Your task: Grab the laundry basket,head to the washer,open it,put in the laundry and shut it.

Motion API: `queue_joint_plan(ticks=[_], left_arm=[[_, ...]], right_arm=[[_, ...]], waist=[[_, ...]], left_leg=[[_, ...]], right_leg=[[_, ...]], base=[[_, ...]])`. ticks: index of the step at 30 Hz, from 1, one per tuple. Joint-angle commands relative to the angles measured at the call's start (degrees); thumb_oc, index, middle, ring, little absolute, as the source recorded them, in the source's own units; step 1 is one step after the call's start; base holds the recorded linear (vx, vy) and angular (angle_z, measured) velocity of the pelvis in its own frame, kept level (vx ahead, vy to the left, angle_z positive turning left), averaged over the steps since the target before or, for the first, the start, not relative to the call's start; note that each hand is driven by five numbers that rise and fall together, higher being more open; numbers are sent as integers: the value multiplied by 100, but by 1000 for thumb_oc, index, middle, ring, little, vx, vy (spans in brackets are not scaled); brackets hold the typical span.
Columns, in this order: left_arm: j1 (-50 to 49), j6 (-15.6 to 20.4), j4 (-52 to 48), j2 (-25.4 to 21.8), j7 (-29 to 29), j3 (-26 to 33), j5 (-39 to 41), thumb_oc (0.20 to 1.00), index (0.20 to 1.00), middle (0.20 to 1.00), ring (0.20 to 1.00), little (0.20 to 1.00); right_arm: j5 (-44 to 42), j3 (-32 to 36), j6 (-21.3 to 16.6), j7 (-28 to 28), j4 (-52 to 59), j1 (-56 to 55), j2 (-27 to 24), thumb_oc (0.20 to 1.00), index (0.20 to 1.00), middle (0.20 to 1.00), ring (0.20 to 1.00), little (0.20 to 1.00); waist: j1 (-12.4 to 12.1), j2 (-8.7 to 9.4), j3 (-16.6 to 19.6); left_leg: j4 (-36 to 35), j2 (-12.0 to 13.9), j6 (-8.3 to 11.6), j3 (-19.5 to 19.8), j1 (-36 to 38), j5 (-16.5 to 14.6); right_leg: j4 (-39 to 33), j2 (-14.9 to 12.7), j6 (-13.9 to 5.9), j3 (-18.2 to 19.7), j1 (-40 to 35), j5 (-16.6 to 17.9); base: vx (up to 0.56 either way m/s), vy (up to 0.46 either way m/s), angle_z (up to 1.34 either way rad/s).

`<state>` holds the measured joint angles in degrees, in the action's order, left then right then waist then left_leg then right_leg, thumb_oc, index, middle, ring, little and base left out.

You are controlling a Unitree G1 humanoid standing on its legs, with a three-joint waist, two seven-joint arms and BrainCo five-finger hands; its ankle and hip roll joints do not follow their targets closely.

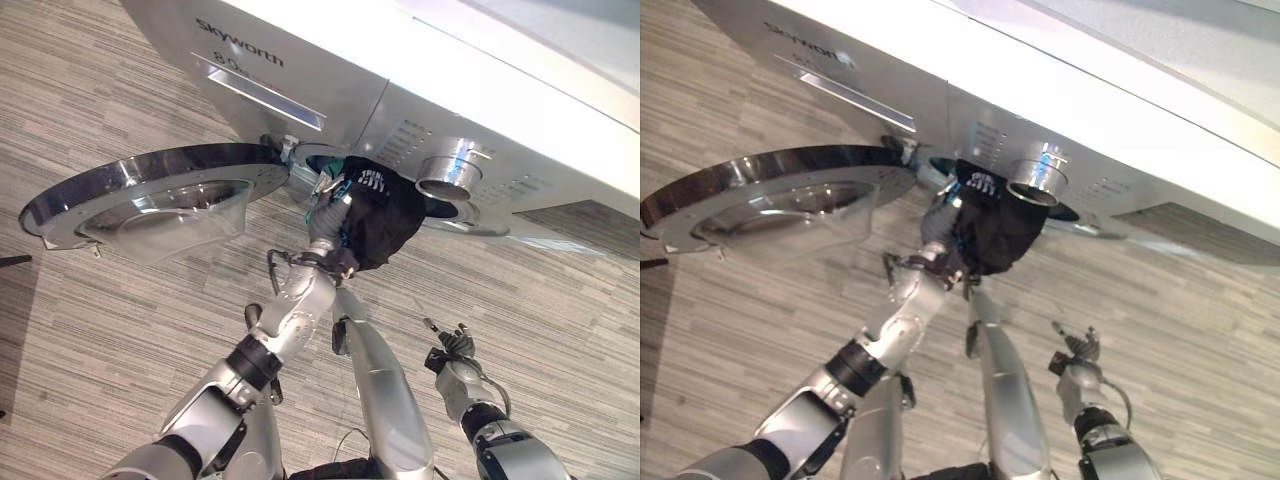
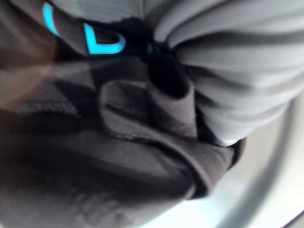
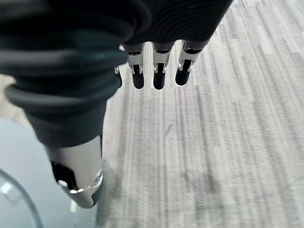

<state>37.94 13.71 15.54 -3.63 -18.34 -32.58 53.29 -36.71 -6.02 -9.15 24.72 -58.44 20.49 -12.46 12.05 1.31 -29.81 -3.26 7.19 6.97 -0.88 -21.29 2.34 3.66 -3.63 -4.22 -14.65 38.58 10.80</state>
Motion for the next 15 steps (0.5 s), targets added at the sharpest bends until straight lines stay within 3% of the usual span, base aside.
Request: queue_joint_plan(ticks=[1,4,15], left_arm=[[349,461,-432,306,-9,87,125,200,200,200,200,200],[514,644,-112,559,-156,257,355,200,200,200,200,200],[782,1015,212,732,-489,1033,478,200,200,200,200,200]], right_arm=[[-483,40,-348,259,609,-427,65,1000,1000,1000,1000,1000],[-688,-31,-495,322,993,-533,129,1000,1000,1000,1000,1000],[-1183,-609,-779,131,1563,-434,291,1000,1000,1000,1000,1000]], waist=[[-82,43,71],[11,165,23],[49,509,2]], left_leg=[[484,524,111,-157,22,-682],[607,524,135,-146,-270,-694],[952,463,107,67,-1304,-781]], right_leg=[[924,-522,-385,329,449,-925],[946,-516,-366,330,652,-899],[988,-472,-305,258,1429,-836]], base=[[17,-62,4],[5,-26,3],[16,-32,3]])
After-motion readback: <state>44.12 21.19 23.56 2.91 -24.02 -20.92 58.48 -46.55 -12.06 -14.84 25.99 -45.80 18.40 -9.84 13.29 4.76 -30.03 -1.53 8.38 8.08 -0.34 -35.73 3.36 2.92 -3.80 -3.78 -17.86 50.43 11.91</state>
